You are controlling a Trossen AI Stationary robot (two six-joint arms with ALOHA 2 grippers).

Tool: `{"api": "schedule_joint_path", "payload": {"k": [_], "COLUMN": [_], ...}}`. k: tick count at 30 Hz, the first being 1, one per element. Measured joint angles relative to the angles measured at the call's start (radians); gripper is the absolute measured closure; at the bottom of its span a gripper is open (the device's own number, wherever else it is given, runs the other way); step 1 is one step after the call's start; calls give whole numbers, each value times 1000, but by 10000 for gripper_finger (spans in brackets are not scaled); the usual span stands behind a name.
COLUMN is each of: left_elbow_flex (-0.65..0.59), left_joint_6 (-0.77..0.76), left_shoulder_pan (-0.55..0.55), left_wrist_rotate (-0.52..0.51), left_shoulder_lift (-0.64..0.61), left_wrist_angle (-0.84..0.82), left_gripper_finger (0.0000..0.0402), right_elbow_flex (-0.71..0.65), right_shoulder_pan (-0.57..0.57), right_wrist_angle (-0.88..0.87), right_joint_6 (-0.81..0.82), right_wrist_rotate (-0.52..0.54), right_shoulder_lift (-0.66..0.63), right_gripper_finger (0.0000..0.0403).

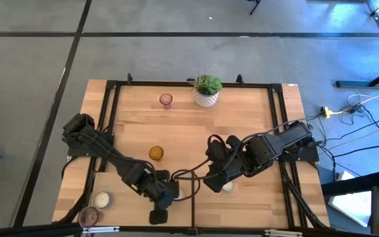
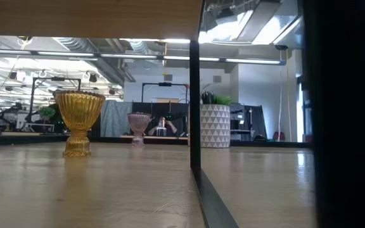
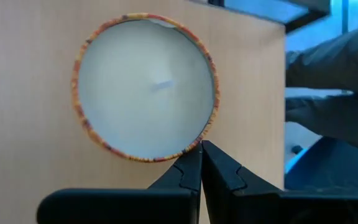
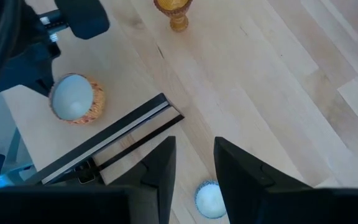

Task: Pick & Place candle stick holders
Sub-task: Put the orange scented candle on the shelf

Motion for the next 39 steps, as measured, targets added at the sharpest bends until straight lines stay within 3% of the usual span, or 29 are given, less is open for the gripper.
{"api": "schedule_joint_path", "payload": {"k": [28, 32, 39], "left_elbow_flex": [24, 52, 63], "left_joint_6": [1, 42, 69], "left_shoulder_pan": [47, 56, 55], "left_wrist_rotate": [-89, -9, 39], "left_shoulder_lift": [-1, -2, 0], "left_wrist_angle": [-42, -37, 9], "left_gripper_finger": [400, 400, 400], "right_elbow_flex": [0, 0, 0], "right_shoulder_pan": [11, 13, 22], "right_wrist_angle": [0, 0, 0], "right_joint_6": [-1, -1, 0], "right_wrist_rotate": [1, 4, 5], "right_shoulder_lift": [0, 0, 0], "right_gripper_finger": [290, 290, 290]}}
